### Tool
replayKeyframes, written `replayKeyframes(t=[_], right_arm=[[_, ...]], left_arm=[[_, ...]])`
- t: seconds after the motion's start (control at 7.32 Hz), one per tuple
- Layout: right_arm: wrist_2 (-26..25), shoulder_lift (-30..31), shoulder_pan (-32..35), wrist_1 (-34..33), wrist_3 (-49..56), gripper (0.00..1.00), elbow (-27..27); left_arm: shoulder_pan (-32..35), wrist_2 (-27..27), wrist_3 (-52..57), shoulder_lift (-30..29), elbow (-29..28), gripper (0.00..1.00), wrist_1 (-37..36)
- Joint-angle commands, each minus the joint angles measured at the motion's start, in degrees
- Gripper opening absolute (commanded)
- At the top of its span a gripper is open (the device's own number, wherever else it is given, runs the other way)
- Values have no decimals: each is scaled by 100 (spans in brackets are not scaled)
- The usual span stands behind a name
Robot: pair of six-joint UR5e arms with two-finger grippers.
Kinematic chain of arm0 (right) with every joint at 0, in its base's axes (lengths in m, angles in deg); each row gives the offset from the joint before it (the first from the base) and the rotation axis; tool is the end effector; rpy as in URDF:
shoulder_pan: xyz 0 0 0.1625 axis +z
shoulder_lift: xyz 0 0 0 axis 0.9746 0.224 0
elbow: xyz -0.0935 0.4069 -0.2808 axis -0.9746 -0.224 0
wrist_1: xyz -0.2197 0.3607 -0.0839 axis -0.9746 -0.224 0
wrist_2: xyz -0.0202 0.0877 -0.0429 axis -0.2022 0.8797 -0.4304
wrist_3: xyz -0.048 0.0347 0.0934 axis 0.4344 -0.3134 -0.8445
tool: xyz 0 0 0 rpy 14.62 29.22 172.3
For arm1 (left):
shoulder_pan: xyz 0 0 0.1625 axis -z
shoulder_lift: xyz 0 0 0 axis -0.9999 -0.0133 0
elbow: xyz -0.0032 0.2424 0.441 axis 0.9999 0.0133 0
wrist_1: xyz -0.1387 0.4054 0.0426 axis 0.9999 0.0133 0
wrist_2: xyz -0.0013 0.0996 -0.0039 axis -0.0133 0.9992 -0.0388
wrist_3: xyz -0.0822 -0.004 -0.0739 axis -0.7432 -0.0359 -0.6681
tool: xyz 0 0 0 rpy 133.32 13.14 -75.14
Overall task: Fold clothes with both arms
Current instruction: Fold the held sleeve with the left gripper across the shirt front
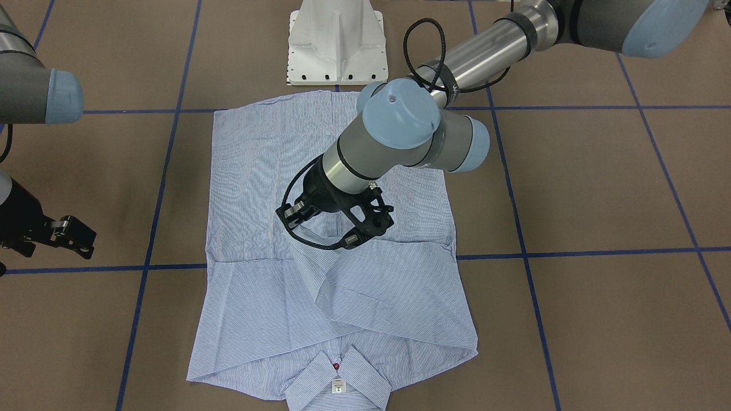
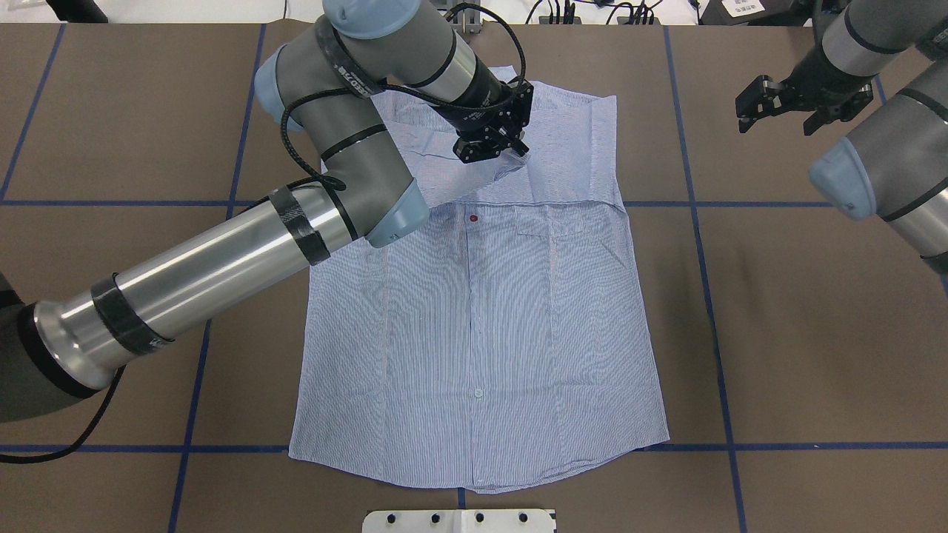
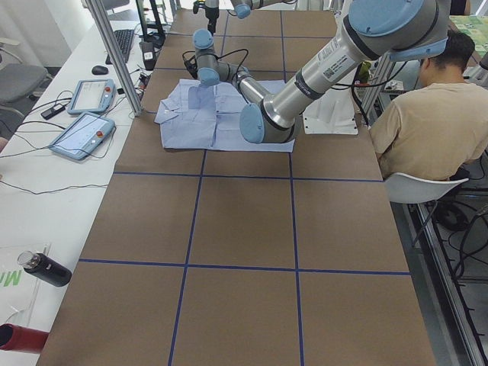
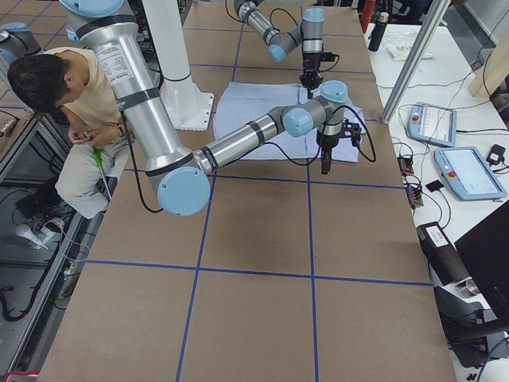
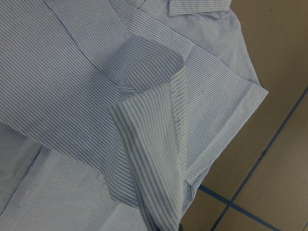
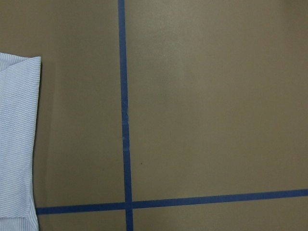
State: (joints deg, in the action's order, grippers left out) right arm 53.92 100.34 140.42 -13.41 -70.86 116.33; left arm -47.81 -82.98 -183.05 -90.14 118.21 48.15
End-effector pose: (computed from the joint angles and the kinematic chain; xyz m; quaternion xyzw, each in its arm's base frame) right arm -0.2466 -0.6538 0.4672 0.0366 -0.3602 0.0528 0.9307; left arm 0.6241 -0.6440 0.1016 -0.1484 0.6057 -0.2574 0.7382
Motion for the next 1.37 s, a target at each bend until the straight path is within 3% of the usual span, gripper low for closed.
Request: replayKeyframes(t=[0.0,0.14,0.27,0.41,0.55,0.68,0.96,1.09,1.23], right_arm=[[7,11,1,0,0,100,-9],[7,2,-8,0,-8,100,-62],[-2,2,-8,0,-8,100,-71],[7,2,-17,9,-8,100,-80],[7,2,-25,87,-52,100,-71],[33,63,-43,236,-139,100,7],[-1,300,-646,264,-1696,100,768],[-185,467,-1015,272,-2357,100,1156],[-500,755,-1428,272,-2999,100,1603]], left_arm=[[-143,137,-43,-219,-231,0,21],[-196,276,-43,-211,-285,0,99],[-214,382,-43,-211,-321,27,126],[-232,383,-34,-220,-321,73,187],[-223,374,-17,-229,-295,99,197],[-214,374,27,-229,-251,99,197],[-153,304,36,-116,248,99,162],[-153,304,62,329,790,99,196],[-127,295,141,986,1718,97,179]])
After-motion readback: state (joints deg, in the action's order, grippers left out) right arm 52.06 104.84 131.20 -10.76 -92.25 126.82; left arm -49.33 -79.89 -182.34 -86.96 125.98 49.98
